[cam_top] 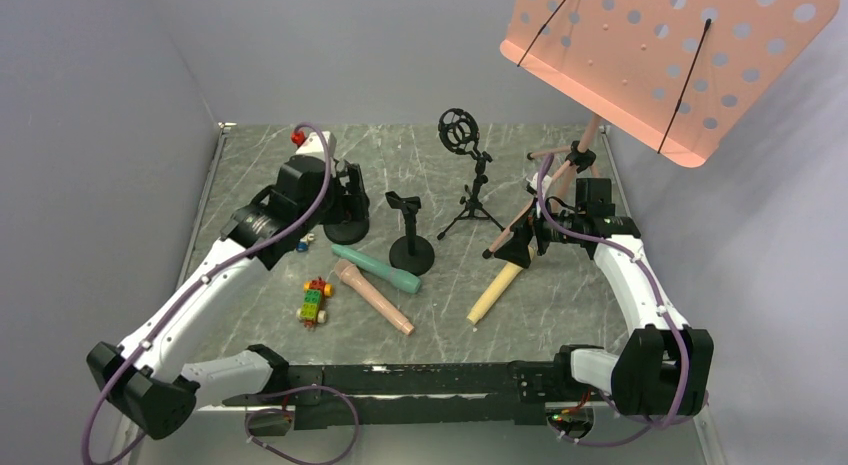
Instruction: Attach the microphones to the stand
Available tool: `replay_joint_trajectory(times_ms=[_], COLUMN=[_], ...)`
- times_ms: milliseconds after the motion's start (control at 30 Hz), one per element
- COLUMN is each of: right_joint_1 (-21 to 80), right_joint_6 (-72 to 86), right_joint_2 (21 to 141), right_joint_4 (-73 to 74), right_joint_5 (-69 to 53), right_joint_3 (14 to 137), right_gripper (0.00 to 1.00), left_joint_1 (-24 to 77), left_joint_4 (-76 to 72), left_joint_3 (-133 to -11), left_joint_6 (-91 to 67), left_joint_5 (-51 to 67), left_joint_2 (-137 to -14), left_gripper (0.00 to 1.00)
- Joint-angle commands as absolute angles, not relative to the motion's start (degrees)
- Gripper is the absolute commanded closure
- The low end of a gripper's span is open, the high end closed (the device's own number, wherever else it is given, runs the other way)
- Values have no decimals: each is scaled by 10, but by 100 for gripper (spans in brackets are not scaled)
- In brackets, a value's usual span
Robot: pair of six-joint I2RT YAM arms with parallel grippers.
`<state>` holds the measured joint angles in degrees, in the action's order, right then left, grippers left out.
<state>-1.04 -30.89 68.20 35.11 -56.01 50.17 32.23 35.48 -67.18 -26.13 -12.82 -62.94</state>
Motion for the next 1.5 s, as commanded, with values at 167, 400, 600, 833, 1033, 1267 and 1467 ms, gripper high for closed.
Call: replay_joint_trajectory(times_ms=[167, 400, 600, 833, 1033, 1267, 1467], right_joint_1=[-8, -6, -3, -3, -3, -3, -3], right_joint_6=[-322, -322, -323, -327, -328, -330, -331], right_joint_2=[683, 675, 678, 679, 678, 677, 678], right_joint_4=[345, 343, 345, 349, 351, 353, 354], right_joint_5=[-574, -571, -572, -570, -570, -568, -570], right_joint_3=[509, 504, 506, 507, 509, 509, 511], right_gripper=[0, 0, 0, 0, 0, 0, 0], left_joint_1=[325, 252, 200, 197, 196, 196, 197], left_joint_4=[477, 406, 350, 391, 394, 410, 409], left_joint_3=[-861, -870, -856, -911, -901, -903, -875], left_joint_6=[-412, -186, -106, -108, -113, -121, -129], left_joint_5=[-280, -227, -94, -76, -105, -107, -109], left_joint_2=[-767, -848, -870, -946, -956, -975, -963], left_gripper=[1, 1, 5, 22, 30, 41, 52])
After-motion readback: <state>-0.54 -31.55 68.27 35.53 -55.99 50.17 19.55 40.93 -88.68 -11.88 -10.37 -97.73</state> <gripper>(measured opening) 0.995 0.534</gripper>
